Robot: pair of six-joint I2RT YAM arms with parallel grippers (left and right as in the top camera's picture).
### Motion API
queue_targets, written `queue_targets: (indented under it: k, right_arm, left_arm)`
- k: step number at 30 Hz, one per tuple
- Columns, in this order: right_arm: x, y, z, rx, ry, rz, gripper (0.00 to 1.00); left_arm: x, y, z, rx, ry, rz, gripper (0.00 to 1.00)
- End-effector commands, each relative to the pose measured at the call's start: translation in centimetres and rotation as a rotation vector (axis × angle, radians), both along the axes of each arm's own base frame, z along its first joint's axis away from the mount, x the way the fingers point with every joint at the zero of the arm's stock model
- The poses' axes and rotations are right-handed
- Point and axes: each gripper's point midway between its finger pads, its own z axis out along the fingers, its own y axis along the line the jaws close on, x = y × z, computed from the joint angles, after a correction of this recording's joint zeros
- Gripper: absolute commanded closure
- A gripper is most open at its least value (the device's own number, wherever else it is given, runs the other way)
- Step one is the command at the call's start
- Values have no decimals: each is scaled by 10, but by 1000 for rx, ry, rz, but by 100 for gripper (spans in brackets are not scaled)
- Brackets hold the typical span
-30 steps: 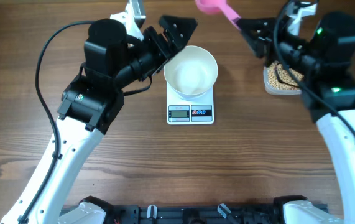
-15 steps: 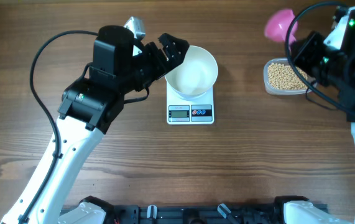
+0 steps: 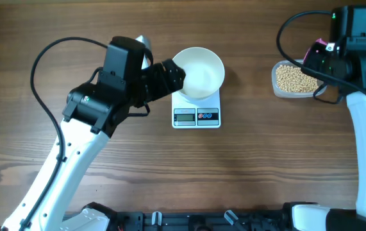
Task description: Scoop item into bowl and weigh 150g on scale
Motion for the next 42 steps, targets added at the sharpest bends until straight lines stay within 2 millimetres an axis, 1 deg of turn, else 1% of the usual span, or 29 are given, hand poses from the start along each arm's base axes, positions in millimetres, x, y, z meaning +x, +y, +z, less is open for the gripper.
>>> queue_targets:
  k: [1,2,3,4,6,8,10,12,14,16,19,21,24,28,31,35,36,39,42]
  right_arm:
    - [6,-6,-3,-65,30,44,96]
    - [8,-6,-4,-61,28,45,96]
    - [10,-6,-5,-53,23,47,96]
    - [13,-5,-5,-41,15,58,96]
    - [18,-3,-5,-15,3,82,96]
    - [21,-5,-5,24,-12,78,96]
    - [21,-12,-4,26,-19,58,96]
    - [22,-21,-3,22,-26,40,96]
    - [23,-29,-1,-3,-30,57,96]
    - [23,-34,-1,-12,-29,59,96]
    - [24,-32,-1,36,-40,78,96]
    - [27,-31,0,49,-55,84,96]
    - [30,-34,2,50,-71,79,96]
    - [31,-34,3,35,-73,101,96]
    - [32,-34,4,32,-74,110,96]
    - [33,-23,3,75,-80,162,96]
    - [33,-18,3,96,-82,176,96]
    - [34,-10,3,134,-88,202,96]
    - [34,-10,3,136,-89,203,96]
  left_arm:
    - [-5,4,-13,63,32,-26,40]
    - [-6,4,-16,68,44,-27,63]
    - [-6,4,-21,73,56,-27,75]
    - [-7,5,-26,81,73,-27,96]
    - [-7,5,-35,91,98,-29,96]
    - [-7,5,-48,123,122,-27,96]
    - [-8,3,-61,160,146,-35,96]
    - [-11,-3,-70,186,165,-82,96]
    - [-16,-11,-78,216,167,-145,96]
    - [-22,-24,-86,257,145,-257,96]
    - [-34,-50,-99,327,91,-453,96]
    - [-35,-62,-104,355,54,-520,96]
    - [-31,-68,-112,396,38,-521,96]
    - [-29,-69,-113,389,40,-511,96]
    - [-25,-63,-113,416,27,-503,96]
    - [-23,-54,-116,508,-11,-573,96]
    - [-23,-54,-116,517,-21,-594,96]
    - [-20,-58,-115,498,-29,-579,96]
    - [-14,-63,-110,482,-65,-572,96]
